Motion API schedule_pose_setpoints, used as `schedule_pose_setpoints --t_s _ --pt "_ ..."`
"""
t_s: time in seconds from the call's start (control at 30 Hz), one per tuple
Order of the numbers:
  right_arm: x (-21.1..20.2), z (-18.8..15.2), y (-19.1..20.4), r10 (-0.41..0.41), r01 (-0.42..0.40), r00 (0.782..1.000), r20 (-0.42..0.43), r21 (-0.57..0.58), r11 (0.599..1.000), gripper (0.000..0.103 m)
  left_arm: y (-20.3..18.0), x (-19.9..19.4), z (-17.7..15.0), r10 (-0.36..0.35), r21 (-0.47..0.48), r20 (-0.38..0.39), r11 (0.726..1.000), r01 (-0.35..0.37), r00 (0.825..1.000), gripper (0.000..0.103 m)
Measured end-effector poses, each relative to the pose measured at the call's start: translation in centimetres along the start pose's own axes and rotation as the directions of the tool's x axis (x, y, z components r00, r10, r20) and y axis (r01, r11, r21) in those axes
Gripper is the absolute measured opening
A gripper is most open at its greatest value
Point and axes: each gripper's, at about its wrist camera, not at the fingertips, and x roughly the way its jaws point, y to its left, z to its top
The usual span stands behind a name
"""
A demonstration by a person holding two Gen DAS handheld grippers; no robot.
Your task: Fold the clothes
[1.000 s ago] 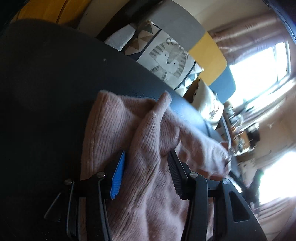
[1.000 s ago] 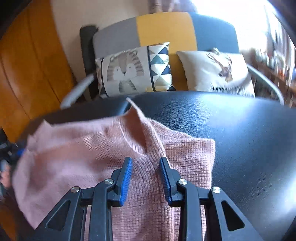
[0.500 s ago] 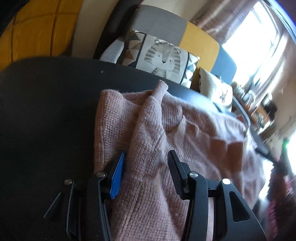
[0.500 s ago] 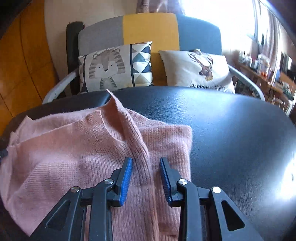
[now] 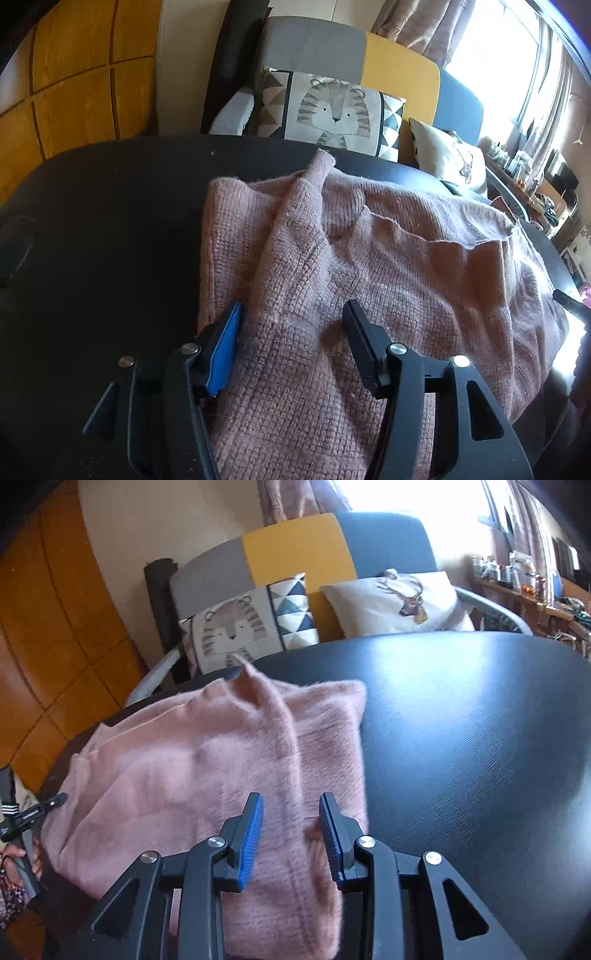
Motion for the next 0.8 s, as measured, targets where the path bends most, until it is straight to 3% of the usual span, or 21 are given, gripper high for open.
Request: schedule_pose_setpoints --t_s 0.07,0.13,0.2,0.3,0.43,0.63,0.7,0.8 --pt "0.4 0.0 0.4 0.016 -0.017 1.0 -0.017 -0.017 1.0 0.031 -0.3 0.4 0.0 0.025 0.024 -0.01 0.999 -0.025 1.0 0.061" --pt "0.6 0.3 0.9 -0.034 0.033 0.999 -0.018 -0.051 0.998 0.03 -0.8 0.7 0.1 0.056 0.058 -0.016 0.997 -0.055 0.998 0.061" --pt "0.7 0.6 1.4 -0.083 0.082 0.996 -0.017 -0.084 0.993 0.014 -1.0 0.6 0.0 0.068 0.075 -0.013 0.995 -0.067 0.998 0.061" --pt "0.9 1.2 2.1 -0.158 0.155 0.987 -0.013 -0.134 0.979 0.007 -1.0 0.2 -0.2 0.07 0.085 -0.009 0.994 -0.069 0.997 0.052" --pt "1.2 1.8 2.9 -0.249 0.244 0.968 -0.002 -0.194 0.95 0.007 -0.4 -0.4 -0.6 0.035 0.046 -0.011 0.998 -0.034 0.999 0.051" --pt "2.2 1.2 1.3 -0.228 0.224 0.974 -0.014 -0.139 0.965 0.011 1.4 -1.7 -1.2 -0.055 -0.101 0.022 0.993 0.057 0.998 0.051" --pt "2.3 1.1 1.3 -0.231 0.228 0.973 -0.012 -0.135 0.964 0.014 0.9 -3.0 -1.7 -0.032 -0.086 0.069 0.996 0.038 0.997 0.051" --pt "2.3 0.9 1.4 -0.256 0.254 0.967 0.005 -0.138 0.957 0.021 -1.1 -4.1 -2.7 0.028 0.047 0.091 0.998 -0.032 0.995 0.061"
